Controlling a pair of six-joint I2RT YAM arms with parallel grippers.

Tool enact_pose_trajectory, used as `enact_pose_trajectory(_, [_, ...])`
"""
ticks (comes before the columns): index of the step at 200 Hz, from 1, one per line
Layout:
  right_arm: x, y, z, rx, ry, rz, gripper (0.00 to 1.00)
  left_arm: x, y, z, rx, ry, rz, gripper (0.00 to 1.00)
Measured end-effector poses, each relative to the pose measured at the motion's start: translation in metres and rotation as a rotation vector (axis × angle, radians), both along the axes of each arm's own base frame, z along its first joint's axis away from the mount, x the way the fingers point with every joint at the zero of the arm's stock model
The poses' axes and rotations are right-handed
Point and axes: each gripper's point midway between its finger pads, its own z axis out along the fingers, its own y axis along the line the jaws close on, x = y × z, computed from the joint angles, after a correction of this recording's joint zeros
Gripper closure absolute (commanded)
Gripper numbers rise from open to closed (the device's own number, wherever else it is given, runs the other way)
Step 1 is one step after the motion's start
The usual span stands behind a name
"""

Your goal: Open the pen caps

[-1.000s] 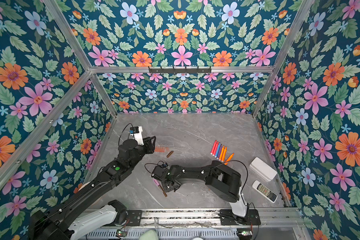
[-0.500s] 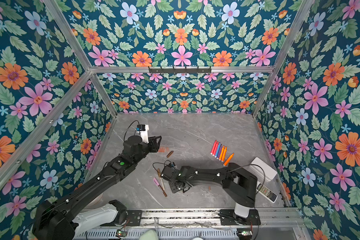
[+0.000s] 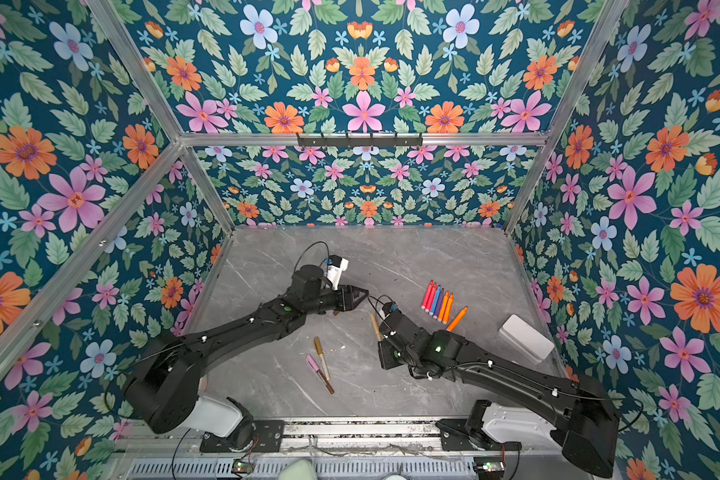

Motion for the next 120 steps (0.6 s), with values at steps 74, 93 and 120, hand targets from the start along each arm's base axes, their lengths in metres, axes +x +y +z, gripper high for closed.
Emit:
enact_pose_trajectory(74, [0.013,-0.020,0.013,0.014,-0.026,-0.056,1.00,-0.033,-0.052,-0.004,-0.154,0.109,-0.165,0.80])
enact_pose_trajectory(93, [0.013,-0.022,0.008,0.002,-0.015,-0.057,1.00,-0.038,-0.056,0.005,-0.194,0.126,-0.190,1.00])
enact_pose_trajectory(120, [0.013,-0.019,0.004,0.008,-0.010,-0.048,1.00,-0.039,-0.058,0.011,-0.215,0.122,-0.198,1.00])
